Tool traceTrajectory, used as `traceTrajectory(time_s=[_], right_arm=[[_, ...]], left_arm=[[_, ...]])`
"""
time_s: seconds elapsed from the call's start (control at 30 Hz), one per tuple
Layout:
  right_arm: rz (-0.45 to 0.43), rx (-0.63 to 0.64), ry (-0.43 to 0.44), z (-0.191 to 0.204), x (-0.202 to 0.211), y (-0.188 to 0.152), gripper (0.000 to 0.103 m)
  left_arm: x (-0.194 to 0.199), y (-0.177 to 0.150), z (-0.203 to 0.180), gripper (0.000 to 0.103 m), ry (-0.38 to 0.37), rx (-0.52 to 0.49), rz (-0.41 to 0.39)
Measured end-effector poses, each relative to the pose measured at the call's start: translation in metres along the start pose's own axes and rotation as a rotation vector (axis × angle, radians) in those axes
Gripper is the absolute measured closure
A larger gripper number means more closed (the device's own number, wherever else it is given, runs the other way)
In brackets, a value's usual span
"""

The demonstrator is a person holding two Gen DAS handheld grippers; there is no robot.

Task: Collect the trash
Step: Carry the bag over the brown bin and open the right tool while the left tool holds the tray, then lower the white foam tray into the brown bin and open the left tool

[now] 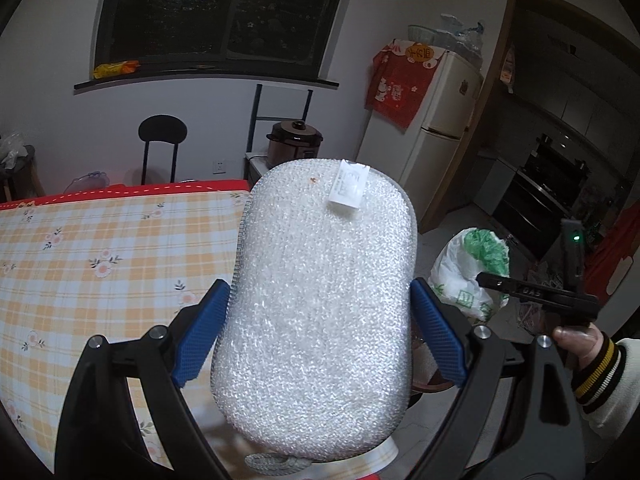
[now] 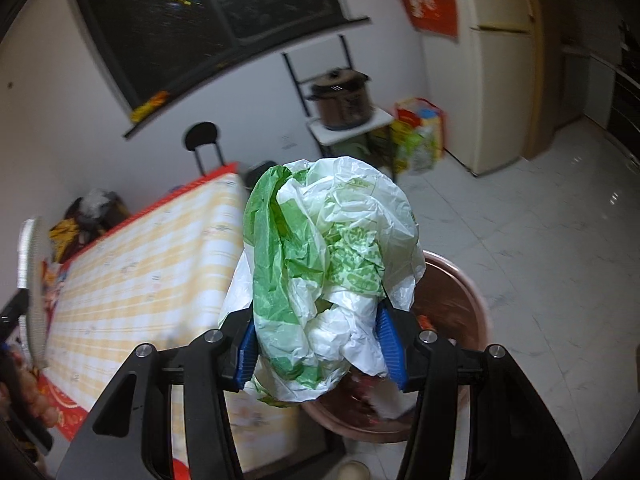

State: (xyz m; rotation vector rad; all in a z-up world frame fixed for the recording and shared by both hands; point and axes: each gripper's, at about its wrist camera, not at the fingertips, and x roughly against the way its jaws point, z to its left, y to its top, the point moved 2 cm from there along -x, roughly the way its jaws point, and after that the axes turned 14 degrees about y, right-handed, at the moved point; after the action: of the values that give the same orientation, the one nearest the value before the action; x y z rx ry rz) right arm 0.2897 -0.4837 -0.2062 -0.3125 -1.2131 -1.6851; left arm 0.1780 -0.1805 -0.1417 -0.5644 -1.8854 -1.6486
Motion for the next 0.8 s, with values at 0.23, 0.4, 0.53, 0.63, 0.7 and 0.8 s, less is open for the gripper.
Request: traceTrajectory(time_s=[0.23, 0.4, 0.53, 0.63, 0.7, 0.8], right_arm=[[0.028, -0.064, -0.014, -0.024, -0.013, -0.003, 0.034], [0.002, -0.075, -0.007, -0.027, -0.009, 0.006, 0.015], [-0.025, -0.066, -0.004, -0.026, 0.0, 0.012, 0.01], [-0.043, -0.067, 0.006, -0.027, 0.011, 0.014, 0.008], [-0.054, -0.063, 0.005, -0.028, 0.018, 0.016, 0.007], [-0.086, -0.062, -0.012, -0.03, 0.036, 0.019, 0.005]], left_arm=[[-0.01, 0.002, -0.015, 0.014, -0.011, -0.021, 0.015], [-0.01, 0.011, -0.018, 0.014, -0.016, -0.04, 0.009], [-0.01, 0.015, -0.027, 0.014, -0.027, -0.057, 0.006], [-0.011, 0.014, -0.038, 0.014, -0.041, -0.068, 0.006], [-0.012, 0.014, -0.046, 0.014, -0.053, -0.077, 0.009], [-0.017, 0.013, -0.062, 0.014, -0.083, -0.103, 0.02]])
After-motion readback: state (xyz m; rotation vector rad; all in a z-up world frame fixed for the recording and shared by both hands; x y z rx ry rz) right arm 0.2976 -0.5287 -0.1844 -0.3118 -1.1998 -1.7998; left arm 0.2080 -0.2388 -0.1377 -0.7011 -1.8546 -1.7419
